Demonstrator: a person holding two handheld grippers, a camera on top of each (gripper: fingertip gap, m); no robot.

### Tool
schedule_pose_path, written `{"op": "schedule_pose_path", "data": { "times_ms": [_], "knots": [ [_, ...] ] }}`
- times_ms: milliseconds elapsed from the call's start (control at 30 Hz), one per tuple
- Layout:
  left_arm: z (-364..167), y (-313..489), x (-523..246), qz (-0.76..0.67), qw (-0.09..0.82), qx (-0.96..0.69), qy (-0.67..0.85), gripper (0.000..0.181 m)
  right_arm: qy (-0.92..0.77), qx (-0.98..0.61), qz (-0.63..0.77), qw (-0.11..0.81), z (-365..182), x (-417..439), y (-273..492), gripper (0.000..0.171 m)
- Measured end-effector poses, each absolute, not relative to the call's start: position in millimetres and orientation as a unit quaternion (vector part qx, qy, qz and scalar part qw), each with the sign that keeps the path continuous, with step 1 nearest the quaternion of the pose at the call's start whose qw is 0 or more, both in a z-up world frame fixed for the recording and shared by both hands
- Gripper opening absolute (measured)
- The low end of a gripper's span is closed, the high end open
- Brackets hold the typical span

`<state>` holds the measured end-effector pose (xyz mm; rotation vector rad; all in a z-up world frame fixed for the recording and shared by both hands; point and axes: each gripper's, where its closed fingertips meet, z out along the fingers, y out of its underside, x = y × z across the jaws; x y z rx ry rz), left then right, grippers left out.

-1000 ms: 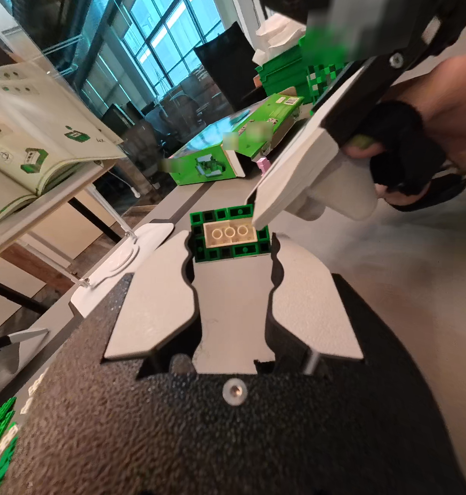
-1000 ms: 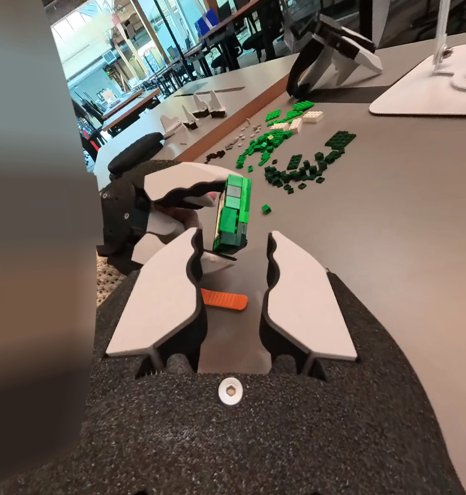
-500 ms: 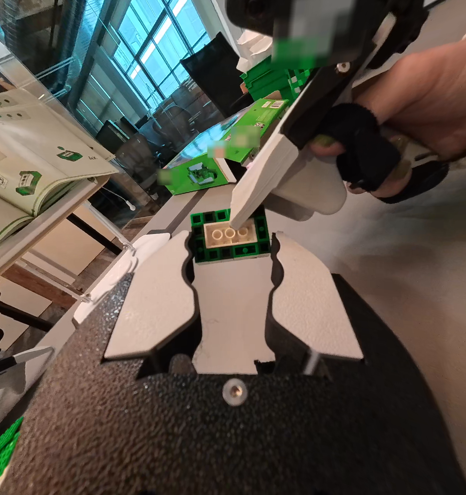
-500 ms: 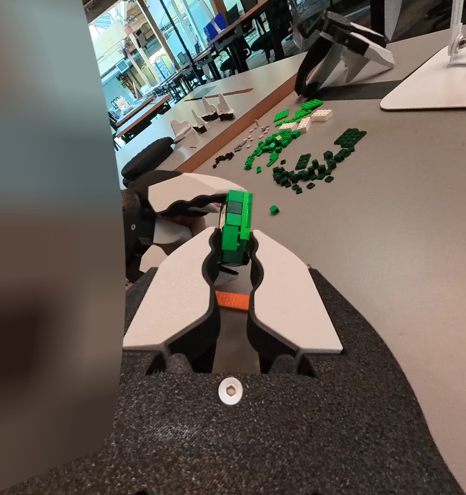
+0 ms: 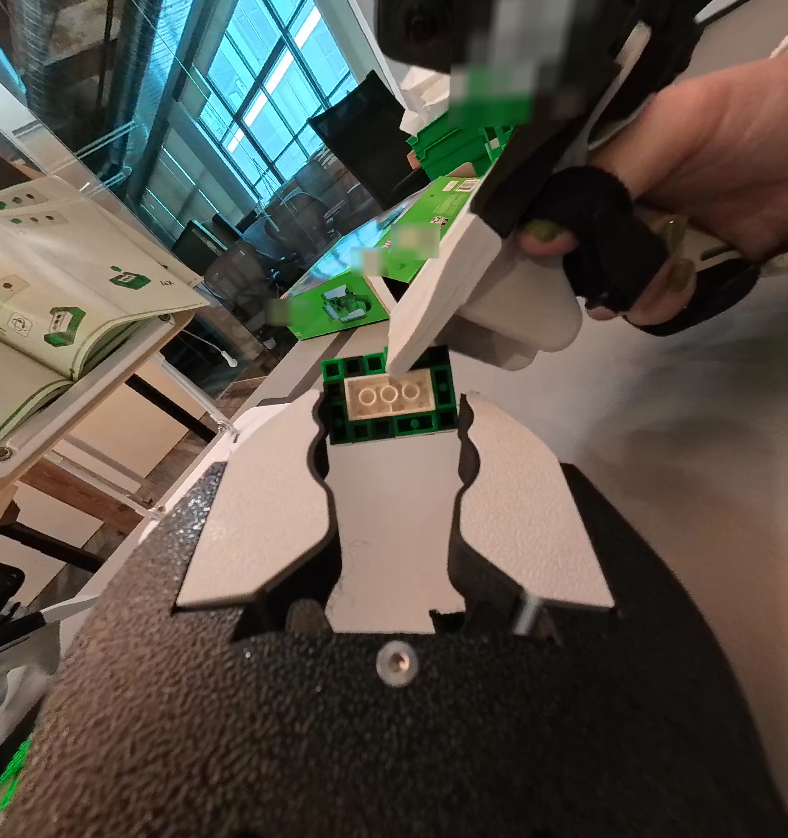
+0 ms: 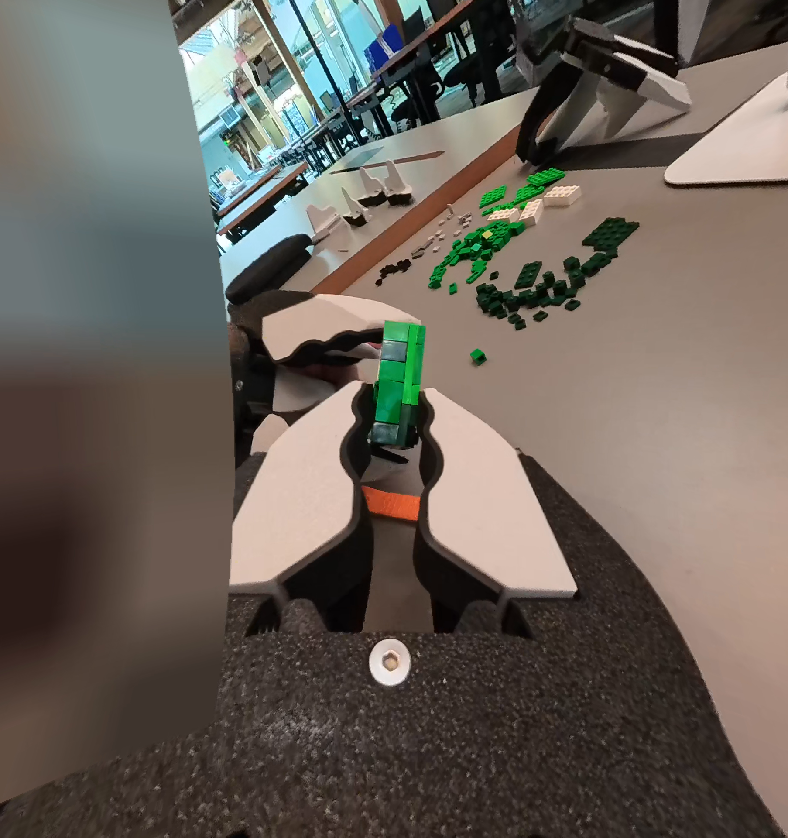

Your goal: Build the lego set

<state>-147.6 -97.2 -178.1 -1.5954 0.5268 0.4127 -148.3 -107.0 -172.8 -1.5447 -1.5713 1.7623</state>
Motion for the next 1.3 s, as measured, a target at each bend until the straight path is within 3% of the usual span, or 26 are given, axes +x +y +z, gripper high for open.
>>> {"op": "schedule_pose_path", "data": {
  "times_ms": [33, 800, 1033, 1300],
  "knots": [
    [-178.8, -97.2, -147.5, 0.184, 0.647, -0.702, 0.233, 0.054, -0.555, -0.540, 0.611, 0.163, -173.4, -148.1, -107.1, 0.018],
    [-185.1, -94.0, -149.7, 0.204, 0.630, -0.708, 0.246, 0.055, -0.559, -0.545, 0.600, 0.174, -179.4, -150.1, -104.2, 0.018],
    [-176.7, -95.6, -149.9, 0.218, 0.648, -0.688, 0.243, 0.055, -0.566, -0.520, 0.607, 0.201, -171.4, -149.9, -107.7, 0.047],
    [-166.3, -100.1, -136.5, 0.238, 0.669, -0.648, 0.276, 0.055, -0.573, -0.500, 0.623, 0.184, -167.4, -149.6, -123.6, 0.043]
  ]
}}
